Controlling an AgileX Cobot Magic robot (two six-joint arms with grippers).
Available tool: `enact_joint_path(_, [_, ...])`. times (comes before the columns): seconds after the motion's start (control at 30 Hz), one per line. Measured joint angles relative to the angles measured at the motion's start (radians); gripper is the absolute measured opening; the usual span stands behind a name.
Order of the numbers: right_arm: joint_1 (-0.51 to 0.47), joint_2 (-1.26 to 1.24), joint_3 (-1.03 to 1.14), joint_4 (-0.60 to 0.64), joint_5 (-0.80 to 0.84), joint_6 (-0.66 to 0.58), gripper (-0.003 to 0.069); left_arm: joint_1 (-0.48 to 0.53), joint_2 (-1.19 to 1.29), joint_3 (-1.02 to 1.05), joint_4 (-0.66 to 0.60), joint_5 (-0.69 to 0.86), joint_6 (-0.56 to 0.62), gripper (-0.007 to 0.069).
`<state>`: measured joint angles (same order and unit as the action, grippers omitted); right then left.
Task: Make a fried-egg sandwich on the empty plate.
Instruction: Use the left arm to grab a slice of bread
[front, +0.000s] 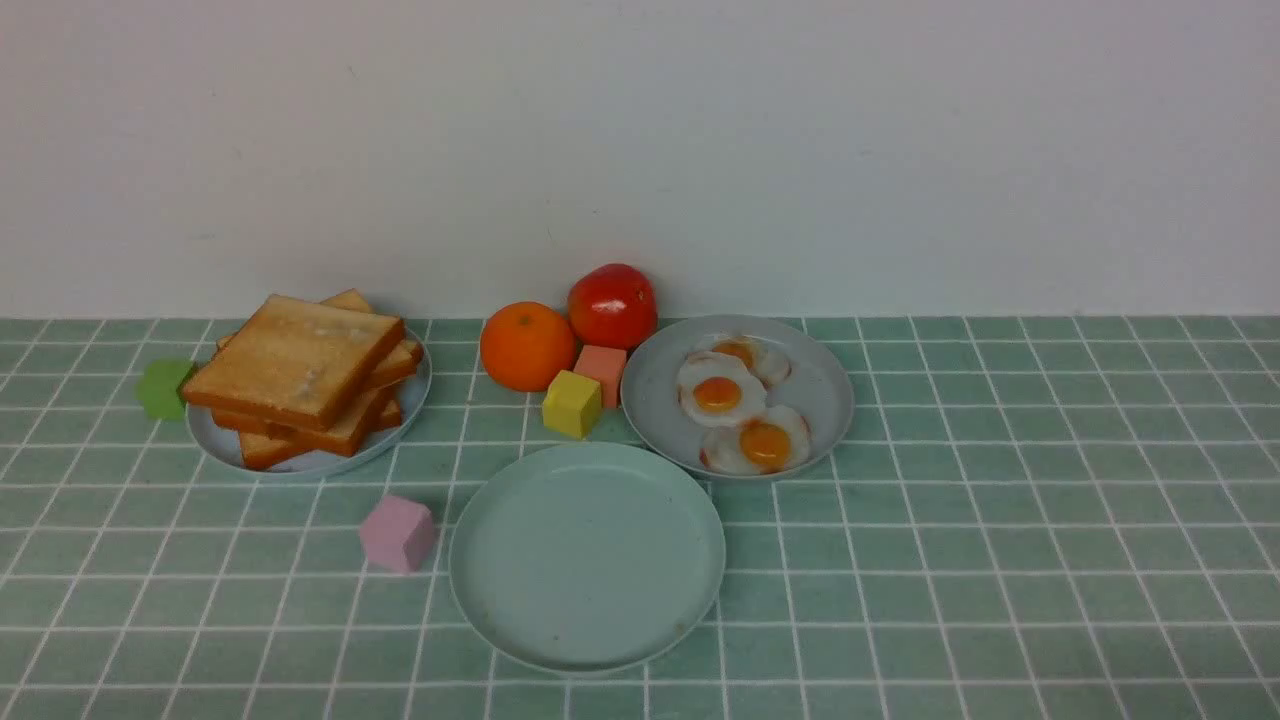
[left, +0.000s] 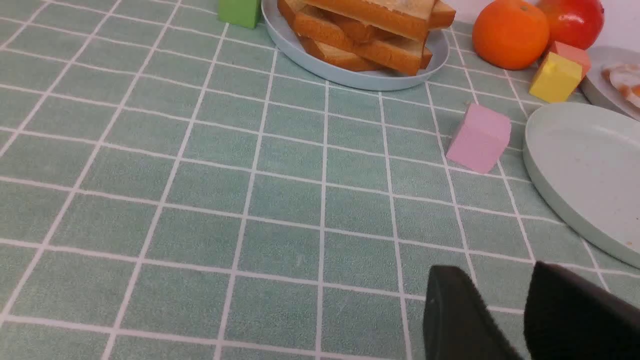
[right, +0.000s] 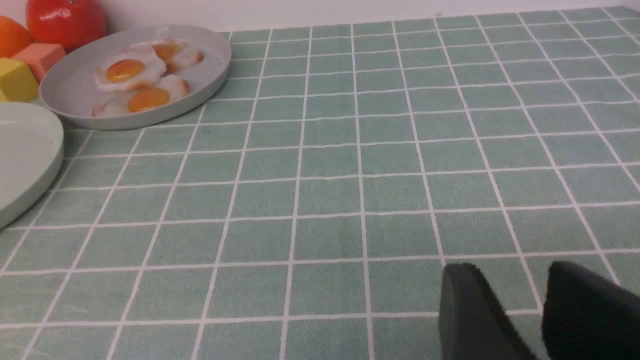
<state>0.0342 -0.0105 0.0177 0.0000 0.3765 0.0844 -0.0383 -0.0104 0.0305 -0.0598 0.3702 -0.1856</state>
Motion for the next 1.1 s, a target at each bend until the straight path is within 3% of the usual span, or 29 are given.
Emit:
enact_joint_path(0.8, [0.000,0.000,0.000,0.000,0.000,0.000,0.0241,0.000,0.000,0.000,-0.010,-0.053,-0.007,0.0227])
enact_joint_path(1.1, [0.000,0.000,0.000,0.000,0.000,0.000,0.0241,0.000,0.000,0.000,-0.425,-0.303,-0.228,0.0237])
